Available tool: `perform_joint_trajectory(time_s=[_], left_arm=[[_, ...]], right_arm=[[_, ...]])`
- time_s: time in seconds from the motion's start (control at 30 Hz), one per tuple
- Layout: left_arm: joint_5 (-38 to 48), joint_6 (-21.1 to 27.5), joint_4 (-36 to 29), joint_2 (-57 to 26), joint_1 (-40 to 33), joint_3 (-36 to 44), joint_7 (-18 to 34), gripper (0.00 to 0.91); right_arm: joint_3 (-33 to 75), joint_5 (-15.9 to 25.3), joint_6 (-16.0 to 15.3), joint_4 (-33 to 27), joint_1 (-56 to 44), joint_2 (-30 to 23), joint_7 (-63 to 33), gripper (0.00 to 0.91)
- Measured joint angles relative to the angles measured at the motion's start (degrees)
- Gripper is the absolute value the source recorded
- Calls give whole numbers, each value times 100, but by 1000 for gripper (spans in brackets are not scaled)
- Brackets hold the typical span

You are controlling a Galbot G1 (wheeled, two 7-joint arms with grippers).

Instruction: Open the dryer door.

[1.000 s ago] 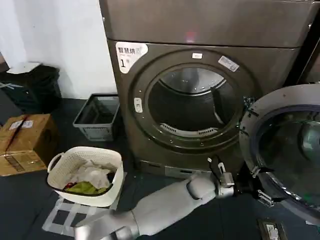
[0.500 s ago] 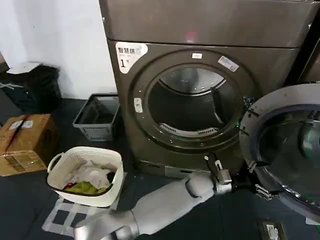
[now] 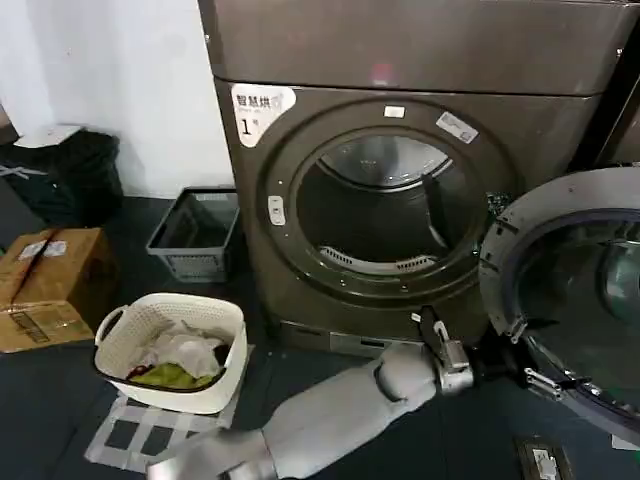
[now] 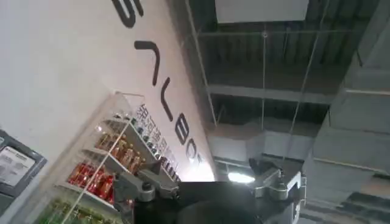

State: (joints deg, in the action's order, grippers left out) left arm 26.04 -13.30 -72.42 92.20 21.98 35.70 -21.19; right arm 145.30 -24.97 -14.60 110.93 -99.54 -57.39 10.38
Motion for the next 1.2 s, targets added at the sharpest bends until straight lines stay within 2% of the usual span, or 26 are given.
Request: perform_joint_trajectory(time_s=[0.3, 0.53, 0.93, 1.2], left_arm=[[134, -24, -622, -33, -23, -13, 90, 907], [284, 3, -1000, -759, -15, -113, 64, 907], [357, -84, -1655, -1710, -143, -163, 316, 907], [502, -121, -2085, -2576, -331, -46, 300, 907]], right_arm=[[-157, 95, 2, -52, 119, 153, 17, 907], [-236, 109, 5, -65, 169, 199, 27, 907], [-250, 112, 15, -76, 188, 280, 75, 907], [-239, 333, 107, -82, 204, 302, 119, 907]])
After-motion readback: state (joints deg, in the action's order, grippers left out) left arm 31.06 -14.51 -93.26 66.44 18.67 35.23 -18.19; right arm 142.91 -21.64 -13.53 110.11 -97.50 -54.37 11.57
